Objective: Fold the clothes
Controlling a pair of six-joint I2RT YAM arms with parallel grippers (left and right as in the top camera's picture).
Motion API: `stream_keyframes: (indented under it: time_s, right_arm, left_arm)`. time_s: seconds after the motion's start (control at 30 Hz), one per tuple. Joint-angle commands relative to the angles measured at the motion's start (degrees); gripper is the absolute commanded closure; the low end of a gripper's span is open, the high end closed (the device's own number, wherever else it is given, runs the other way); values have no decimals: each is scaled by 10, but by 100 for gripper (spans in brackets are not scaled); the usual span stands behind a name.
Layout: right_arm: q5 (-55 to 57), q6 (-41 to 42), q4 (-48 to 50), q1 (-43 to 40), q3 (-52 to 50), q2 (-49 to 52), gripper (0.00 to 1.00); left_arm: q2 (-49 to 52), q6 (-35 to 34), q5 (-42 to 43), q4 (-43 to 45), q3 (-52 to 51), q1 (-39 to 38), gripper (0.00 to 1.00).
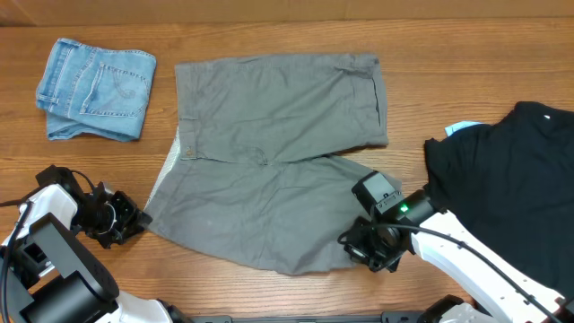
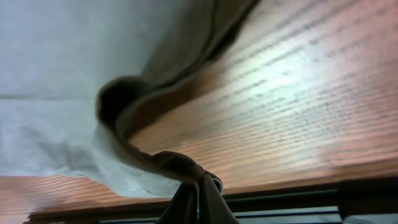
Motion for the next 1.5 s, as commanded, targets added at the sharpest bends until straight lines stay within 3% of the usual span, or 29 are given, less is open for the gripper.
stream_keyframes:
  time_s: [0.0, 0.07, 0.17, 0.27, 0.57, 0.93, 1.47]
  right_arm:
    - [17, -11, 3, 2, 15, -10, 96]
    - [17, -11, 3, 2, 15, -10, 96]
    - [17, -11, 3, 2, 15, -10, 96]
    - [23, -11, 3, 1, 15, -10, 96]
    - [33, -27, -16, -29, 42, -11, 96]
    - [206, -28, -201, -33, 282, -18, 96]
    - [253, -30, -256, -33, 476, -18, 96]
  left_arm:
    - [6, 5, -16, 5, -13, 2, 64]
    - [6, 5, -17, 7, -13, 2, 64]
    - [6, 5, -21, 10, -14, 2, 73]
    - [6, 5, -21, 4, -14, 2, 96]
    - [-13, -2, -17, -51, 26, 3, 96]
    - [-201, -6, -25, -205, 175, 2, 96]
    - [-349, -6, -51, -275, 227, 2, 96]
